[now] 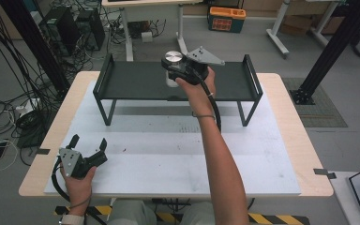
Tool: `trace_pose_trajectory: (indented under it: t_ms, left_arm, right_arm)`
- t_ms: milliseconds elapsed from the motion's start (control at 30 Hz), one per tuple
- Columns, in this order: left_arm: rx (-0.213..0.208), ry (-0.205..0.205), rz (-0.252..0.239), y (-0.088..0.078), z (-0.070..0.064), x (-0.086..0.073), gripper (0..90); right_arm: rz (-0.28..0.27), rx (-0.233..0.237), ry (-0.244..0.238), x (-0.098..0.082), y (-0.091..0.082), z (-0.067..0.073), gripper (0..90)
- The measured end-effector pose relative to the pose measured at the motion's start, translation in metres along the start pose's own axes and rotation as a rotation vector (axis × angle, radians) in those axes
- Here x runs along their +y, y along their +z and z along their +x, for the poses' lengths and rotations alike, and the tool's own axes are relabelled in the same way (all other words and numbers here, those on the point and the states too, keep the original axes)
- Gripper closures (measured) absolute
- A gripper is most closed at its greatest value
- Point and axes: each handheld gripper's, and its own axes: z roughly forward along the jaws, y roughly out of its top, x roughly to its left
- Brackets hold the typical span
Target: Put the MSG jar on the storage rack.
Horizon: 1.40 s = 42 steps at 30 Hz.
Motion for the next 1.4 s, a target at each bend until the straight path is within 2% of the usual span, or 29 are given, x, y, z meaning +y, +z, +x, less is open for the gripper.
trace_pose_trajectory:
  t_ms: [67,267,367,567,667,933,1233,1400]
  left_arm:
    - [-0.002,0.0,0.002,0.0,0.0,0.0,2.5]
    - [-0.003,0.0,0.001,0.0,0.001,0.0,2.5]
    - [-0.001,0.001,-0.001,0.0,0.0,0.0,2.4]
    - [-0.002,0.0,-0.001,0.0,0.0,0.0,2.5]
    - [-0.002,0.0,-0.001,0.0,0.0,0.0,2.5]
    - [0.002,0.002,0.001,0.0,-0.001,0.0,2.5]
    - [0.008,0.002,-0.002,0.0,-0.002,0.0,2.5]
    - [0.008,0.003,-0.002,-0.001,-0.002,0.0,2.5]
  right_arm:
    - [-0.011,-0.032,0.018,-0.006,0.008,-0.001,41.6]
    - [0.006,-0.079,0.032,-0.013,0.022,-0.001,41.6]
    - [0.03,-0.111,0.005,-0.014,0.031,0.001,41.5]
    - [0.04,-0.151,0.013,-0.018,0.041,0.002,41.6]
    - [0.043,-0.172,0.001,-0.021,0.047,0.001,41.6]
    - [0.052,-0.182,-0.015,-0.025,0.055,0.001,41.5]
    - [0.067,-0.174,-0.027,-0.027,0.057,0.001,41.5]
    - [0.059,-0.174,-0.023,-0.029,0.057,0.001,41.5]
